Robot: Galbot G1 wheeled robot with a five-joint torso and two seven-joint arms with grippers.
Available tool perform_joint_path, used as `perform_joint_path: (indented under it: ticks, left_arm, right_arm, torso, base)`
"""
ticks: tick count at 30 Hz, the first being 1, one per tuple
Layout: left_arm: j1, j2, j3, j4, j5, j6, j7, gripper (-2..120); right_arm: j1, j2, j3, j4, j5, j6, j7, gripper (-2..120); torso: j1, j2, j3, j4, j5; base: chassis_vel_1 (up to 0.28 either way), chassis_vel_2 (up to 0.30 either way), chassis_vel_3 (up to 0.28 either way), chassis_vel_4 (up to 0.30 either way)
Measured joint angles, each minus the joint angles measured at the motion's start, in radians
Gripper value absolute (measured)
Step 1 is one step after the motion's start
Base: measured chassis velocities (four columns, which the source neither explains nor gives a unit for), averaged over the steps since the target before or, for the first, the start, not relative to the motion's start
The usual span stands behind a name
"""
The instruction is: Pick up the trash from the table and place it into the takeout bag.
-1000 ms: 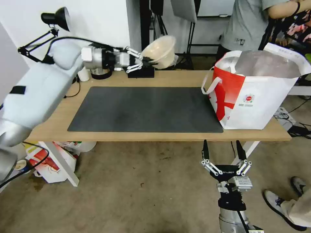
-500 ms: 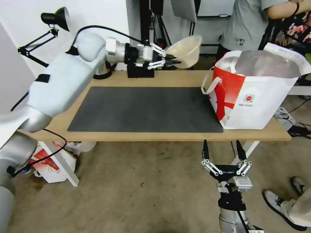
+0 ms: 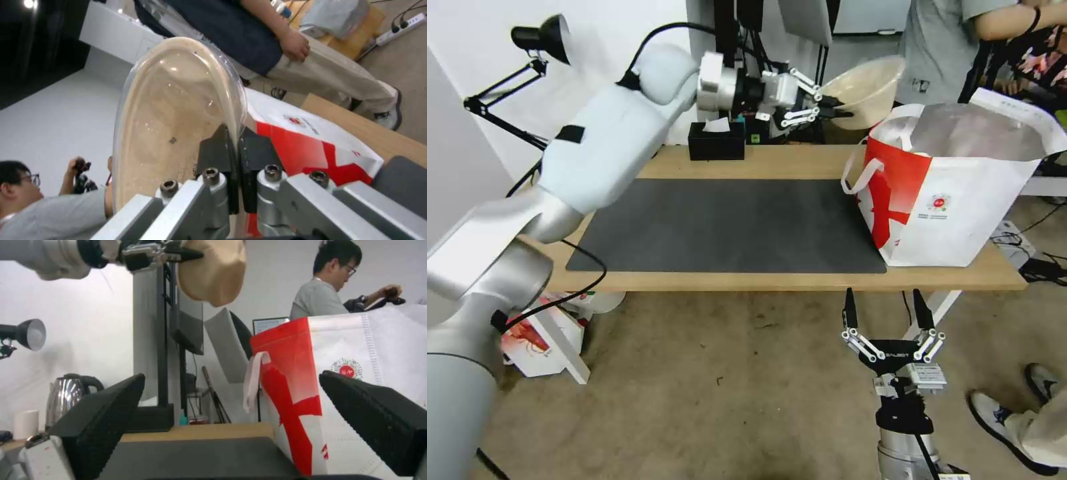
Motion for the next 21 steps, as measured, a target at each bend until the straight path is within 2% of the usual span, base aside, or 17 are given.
perform_joint_path:
  ticks: [11, 21]
  left_arm:
    - [-0.070, -0.091, 0.016, 0.077, 0.016, -0.008, 0.012, 0]
    - [-0.070, -0.145, 0.034, 0.109, 0.032, -0.012, 0.008, 0]
  right_arm:
    - [0.000, 0.000, 0.000, 0.000, 0.000, 0.000, 0.000, 100]
    - [0.000, 0.000, 0.000, 0.000, 0.000, 0.000, 0.000, 100]
  torso:
    - [0.000, 0.000, 0.000, 0.0000, 0.0001]
    - [0.000, 0.000, 0.000, -0.0001, 0.0000]
  base:
    - [0.000, 0.000, 0.000, 0.000]
    - [0.000, 0.000, 0.000, 0.000]
